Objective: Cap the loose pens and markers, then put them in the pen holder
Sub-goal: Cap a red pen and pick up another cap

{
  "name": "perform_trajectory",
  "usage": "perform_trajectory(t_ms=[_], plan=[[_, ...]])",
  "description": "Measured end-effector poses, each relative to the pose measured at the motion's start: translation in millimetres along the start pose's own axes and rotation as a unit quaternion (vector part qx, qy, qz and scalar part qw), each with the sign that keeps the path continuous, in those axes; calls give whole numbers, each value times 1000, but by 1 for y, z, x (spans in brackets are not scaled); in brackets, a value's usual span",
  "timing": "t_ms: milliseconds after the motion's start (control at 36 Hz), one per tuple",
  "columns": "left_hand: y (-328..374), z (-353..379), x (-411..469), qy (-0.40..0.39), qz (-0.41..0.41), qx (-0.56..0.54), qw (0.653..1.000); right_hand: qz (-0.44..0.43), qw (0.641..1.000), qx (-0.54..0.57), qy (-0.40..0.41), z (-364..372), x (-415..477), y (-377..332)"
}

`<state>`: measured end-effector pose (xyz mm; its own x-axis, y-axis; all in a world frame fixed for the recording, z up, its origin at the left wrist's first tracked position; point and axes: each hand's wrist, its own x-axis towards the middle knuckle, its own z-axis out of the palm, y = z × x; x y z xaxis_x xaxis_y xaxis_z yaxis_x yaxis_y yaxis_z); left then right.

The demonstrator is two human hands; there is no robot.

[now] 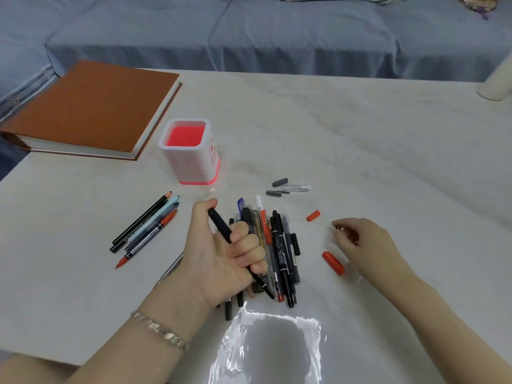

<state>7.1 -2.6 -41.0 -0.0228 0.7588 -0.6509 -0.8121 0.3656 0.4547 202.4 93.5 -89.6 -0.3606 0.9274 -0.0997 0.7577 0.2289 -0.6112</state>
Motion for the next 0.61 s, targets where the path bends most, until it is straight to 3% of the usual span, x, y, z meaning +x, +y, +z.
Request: perform_trajectory(t_ms=[139,278,444,611], plan=[[1,0,4,-13,52,-108,993,3,983,185,-21,-2,-20,-19],[5,-6,12,23,160,-263,951,54,939,338,-13,-6,-39,-33],[3,-14,6,9,191,-283,940,82,899,429,-3,-1,-55,-47],[0,-11,0,-1,195,-278,940,75,900,429,17,1,-57,-59]])
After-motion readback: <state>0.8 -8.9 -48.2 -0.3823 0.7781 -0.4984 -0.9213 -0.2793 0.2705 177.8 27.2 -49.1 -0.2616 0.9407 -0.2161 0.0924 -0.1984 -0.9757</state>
